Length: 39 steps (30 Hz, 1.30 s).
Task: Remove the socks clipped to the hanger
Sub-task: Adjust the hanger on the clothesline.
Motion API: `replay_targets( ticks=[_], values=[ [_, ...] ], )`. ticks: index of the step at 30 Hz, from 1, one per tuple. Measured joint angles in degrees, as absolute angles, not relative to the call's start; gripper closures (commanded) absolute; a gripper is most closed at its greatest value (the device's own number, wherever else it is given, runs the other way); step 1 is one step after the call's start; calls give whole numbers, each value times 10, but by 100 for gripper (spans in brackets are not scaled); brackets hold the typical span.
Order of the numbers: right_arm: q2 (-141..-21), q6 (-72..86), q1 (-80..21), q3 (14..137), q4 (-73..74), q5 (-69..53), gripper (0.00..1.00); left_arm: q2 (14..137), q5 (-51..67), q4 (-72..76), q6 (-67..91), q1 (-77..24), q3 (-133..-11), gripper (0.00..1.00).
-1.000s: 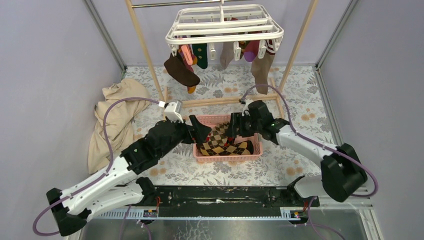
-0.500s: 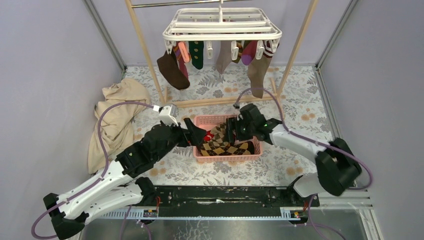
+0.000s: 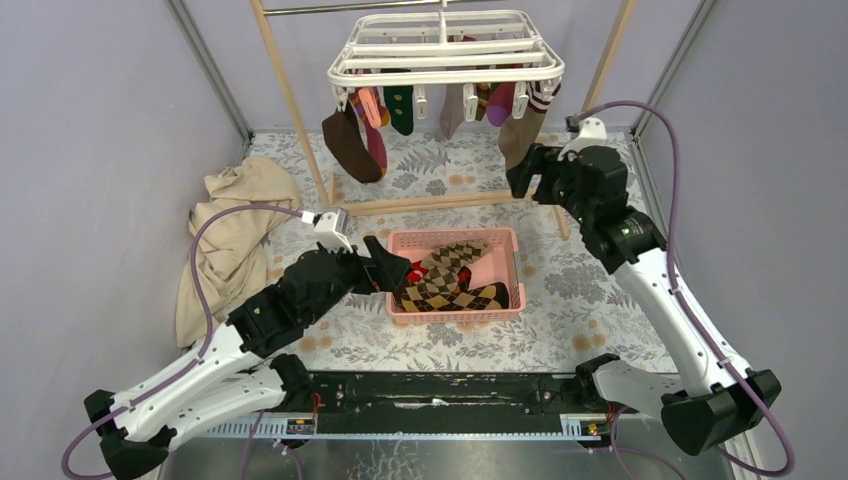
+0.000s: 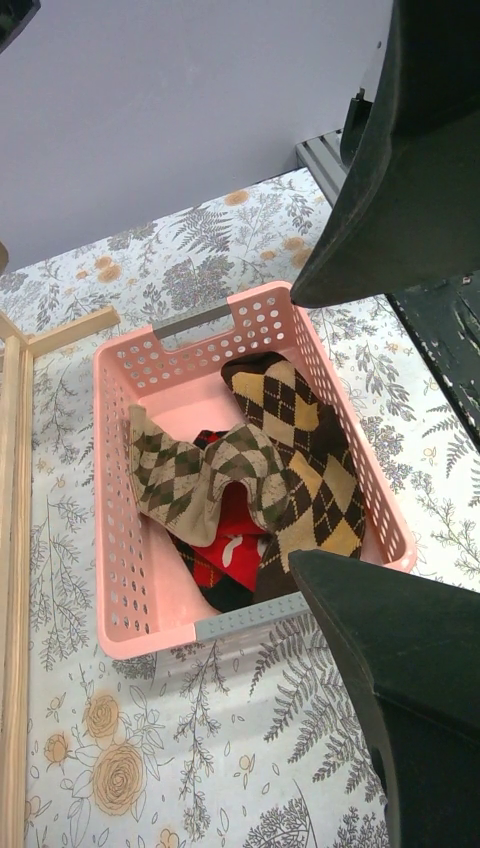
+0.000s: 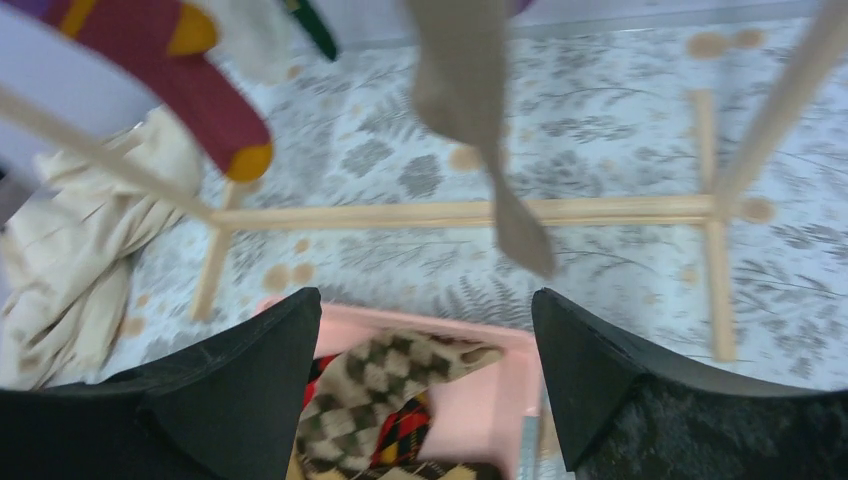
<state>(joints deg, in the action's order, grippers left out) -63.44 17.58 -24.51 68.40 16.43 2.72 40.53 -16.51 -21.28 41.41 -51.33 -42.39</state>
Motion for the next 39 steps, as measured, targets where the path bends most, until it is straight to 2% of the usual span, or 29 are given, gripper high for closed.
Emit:
replay_targets(
  ticks=[8, 15, 16, 18, 20, 23, 24, 39],
  values=[
    [-659, 199, -109, 668, 85, -46, 20, 384, -165, -219, 415, -513, -424, 1],
    [-693, 215, -97, 662, -37, -124, 24, 375, -158, -220, 420, -513, -416, 1],
    [-700, 218, -95, 662, -53, -133, 29, 375, -158, -221, 421, -513, -415, 1],
    [-714, 226, -91, 662, -77, -146, 49, 374, -156, -224, 423, -513, -413, 1],
    [-727, 234, -88, 663, -94, -156, 63, 373, -155, -225, 425, -513, -412, 1],
    [-735, 243, -87, 662, -106, -167, 80, 369, -155, -225, 426, -513, -412, 1],
    [-734, 245, -87, 660, -112, -173, 81, 368, -154, -226, 427, -513, -412, 1],
    [-589, 249, -86, 599, -141, -221, 82, 368, -154, -228, 430, -513, -399, 1]
  ],
)
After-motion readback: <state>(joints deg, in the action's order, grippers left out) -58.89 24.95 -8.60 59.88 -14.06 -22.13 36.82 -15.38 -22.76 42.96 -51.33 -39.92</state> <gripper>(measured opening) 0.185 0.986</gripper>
